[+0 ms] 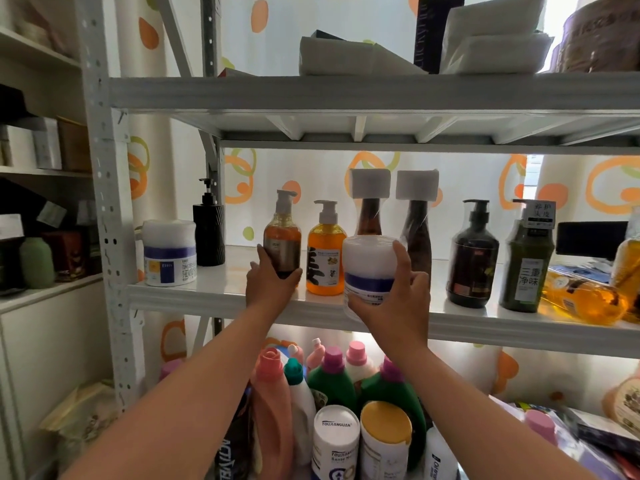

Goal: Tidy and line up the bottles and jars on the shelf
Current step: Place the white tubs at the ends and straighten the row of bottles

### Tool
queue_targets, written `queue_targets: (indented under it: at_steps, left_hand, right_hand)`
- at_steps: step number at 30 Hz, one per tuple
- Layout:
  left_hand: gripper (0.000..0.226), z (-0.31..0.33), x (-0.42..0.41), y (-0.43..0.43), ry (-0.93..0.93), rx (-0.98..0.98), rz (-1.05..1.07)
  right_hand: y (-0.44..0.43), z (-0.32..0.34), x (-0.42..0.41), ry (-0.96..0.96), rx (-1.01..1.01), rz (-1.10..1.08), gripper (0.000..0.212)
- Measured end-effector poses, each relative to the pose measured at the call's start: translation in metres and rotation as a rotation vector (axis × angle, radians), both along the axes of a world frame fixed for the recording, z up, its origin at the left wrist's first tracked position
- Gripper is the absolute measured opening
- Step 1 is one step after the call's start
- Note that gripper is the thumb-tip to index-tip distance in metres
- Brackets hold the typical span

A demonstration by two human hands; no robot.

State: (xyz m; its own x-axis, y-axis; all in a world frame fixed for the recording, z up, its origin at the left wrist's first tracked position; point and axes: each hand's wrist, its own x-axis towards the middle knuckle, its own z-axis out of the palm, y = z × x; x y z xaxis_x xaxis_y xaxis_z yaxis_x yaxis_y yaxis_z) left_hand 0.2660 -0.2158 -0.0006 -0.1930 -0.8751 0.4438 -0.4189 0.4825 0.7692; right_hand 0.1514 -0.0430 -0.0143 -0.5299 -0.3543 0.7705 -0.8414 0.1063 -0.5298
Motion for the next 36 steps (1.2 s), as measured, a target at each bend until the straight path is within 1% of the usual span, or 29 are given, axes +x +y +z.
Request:
queue_targets:
  at_steps: [1,3,5,9,12,15,17,19,20,21,24,27,29,31,33,36]
  left_hand:
    - [0.086,-0.001,0.001,0.001,0.039,-0.046,0.007]
    - [0.065,0.001,0.008,0.008,0.154,-0.155,0.023]
    - [0.051,0.005,0.019,0.016,0.244,-0.207,0.019]
    - [0.034,0.002,0.052,0.027,0.358,-0.184,-0.111]
    - [0.028,-0.008,0.078,0.032,0.372,-0.207,-0.22]
    - [0.024,-0.016,0.103,0.025,0.418,-0.18,-0.285]
    - [0.029,-0.019,0.117,0.016,0.45,-0.166,-0.292]
    - [0.051,-0.021,0.128,0.008,0.479,-0.156,-0.292]
    - [0.058,-0.021,0.133,0.004,0.493,-0.143,-0.288]
    - [0.058,-0.02,0.136,-0.001,0.505,-0.129,-0.283]
    - [0.045,-0.016,0.143,-0.016,0.529,-0.099,-0.283]
    - [0.051,-0.013,0.145,-0.029,0.487,-0.079,-0.3]
    - [0.056,-0.014,0.142,-0.036,0.458,-0.059,-0.329]
    - [0.06,-0.016,0.138,-0.043,0.441,-0.043,-0.347]
    - [0.063,-0.018,0.136,-0.047,0.425,-0.029,-0.354]
    - [0.062,-0.02,0.131,-0.052,0.403,-0.007,-0.34]
  right_hand:
    - [-0.003,0.0,0.005,-0.007,0.001,0.023,0.099]
    - [-0.009,0.001,0.017,-0.011,-0.008,0.065,0.098]
    - [-0.017,0.001,0.032,0.011,-0.037,0.103,0.097]
    - [-0.039,0.002,0.065,0.034,-0.071,0.184,0.098]
    - [-0.058,0.004,0.092,0.052,-0.083,0.244,0.099]
    - [-0.075,0.004,0.12,-0.009,-0.055,0.329,0.099]
    - [-0.088,0.003,0.135,-0.033,-0.046,0.371,0.099]
    - [-0.101,0.003,0.147,-0.045,-0.061,0.415,0.1]
    - [-0.108,0.003,0.152,-0.05,-0.069,0.44,0.101]
    - [-0.115,0.004,0.156,-0.059,-0.075,0.468,0.102]
    - [-0.134,0.007,0.164,-0.103,-0.083,0.54,0.106]
    - [-0.15,0.01,0.167,-0.206,-0.103,0.603,0.108]
    - [-0.159,0.009,0.168,-0.27,-0.119,0.632,0.102]
    - [-0.165,0.006,0.165,-0.286,-0.108,0.625,0.092]
    - [-0.172,0.001,0.161,-0.262,-0.079,0.57,0.081]
    - [-0.18,-0.005,0.157,-0.173,-0.029,0.433,0.066]
